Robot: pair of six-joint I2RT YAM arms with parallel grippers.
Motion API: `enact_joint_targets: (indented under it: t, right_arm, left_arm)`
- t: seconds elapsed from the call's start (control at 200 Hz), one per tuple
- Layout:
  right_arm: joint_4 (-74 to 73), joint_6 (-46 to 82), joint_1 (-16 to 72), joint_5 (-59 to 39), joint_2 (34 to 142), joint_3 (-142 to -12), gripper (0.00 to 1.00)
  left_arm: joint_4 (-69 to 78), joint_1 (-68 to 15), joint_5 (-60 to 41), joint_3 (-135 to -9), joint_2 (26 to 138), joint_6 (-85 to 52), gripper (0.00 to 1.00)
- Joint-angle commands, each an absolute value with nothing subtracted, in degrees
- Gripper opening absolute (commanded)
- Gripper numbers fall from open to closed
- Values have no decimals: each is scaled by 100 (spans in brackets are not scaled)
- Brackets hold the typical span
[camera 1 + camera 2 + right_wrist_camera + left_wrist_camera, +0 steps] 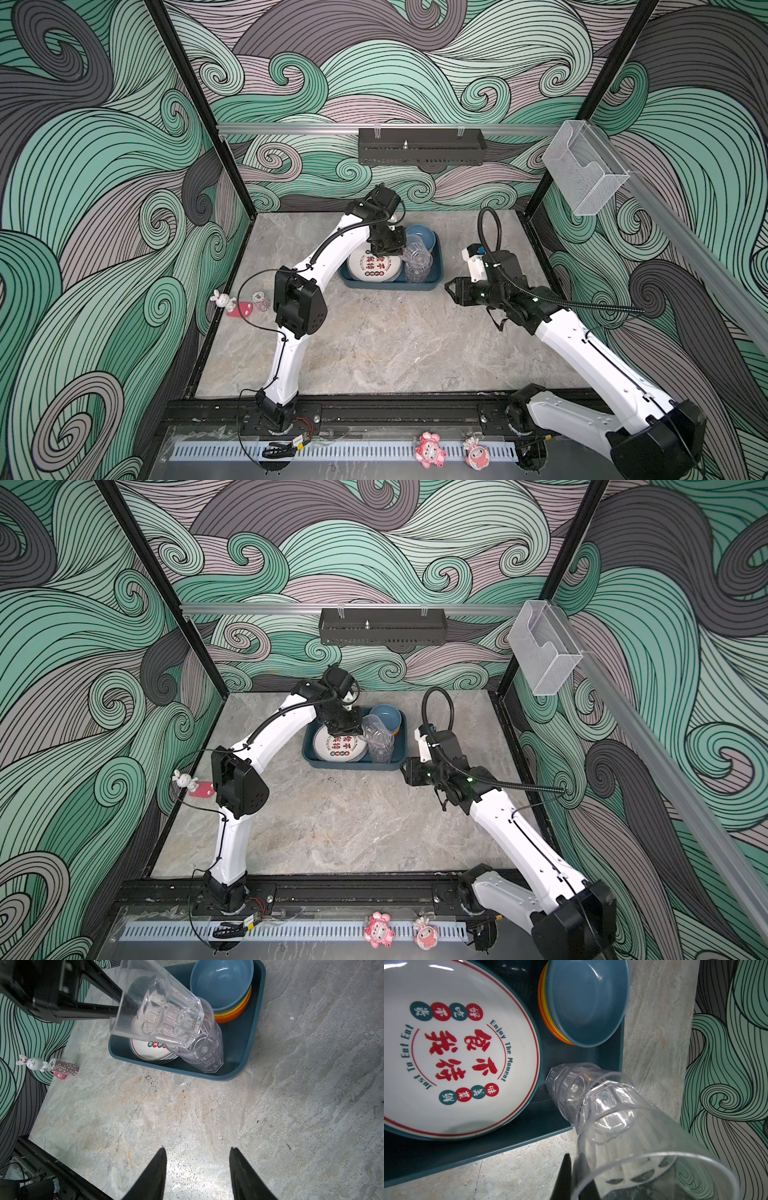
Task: Place the mixed dishes into the plastic bin
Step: 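Carry the cup over the bin and lower it onto the stacked cups, then press the cup into the stack and open the left gripper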
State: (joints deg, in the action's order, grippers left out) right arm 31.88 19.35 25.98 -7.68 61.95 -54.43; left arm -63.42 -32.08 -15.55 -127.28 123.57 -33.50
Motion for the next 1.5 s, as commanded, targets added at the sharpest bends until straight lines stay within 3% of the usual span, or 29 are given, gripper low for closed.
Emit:
enact_joint_targets:
  t: [0.0,0.821,1.191,1.496]
  right_arm:
    - [3077,1978,2557,-827,6189,-5376,50]
    - [2905,2035,2408,-993,6160,-5221,50]
    - [2852,2056,2338,-1080,6170,-5194,50]
    - [2891,2048,2303,-1115,6161,-5218,50]
  left_arm:
    - [-6638,-3267,-1322,-13065,12460,-3161,0]
    - [-6991,-3559,-655,-13852,12991,-2832,0]
    - [-6921,-3586,-797,-14012,13050,-2856,20]
    - [-6877,-3586,-818,-14028,12864,-2884,23]
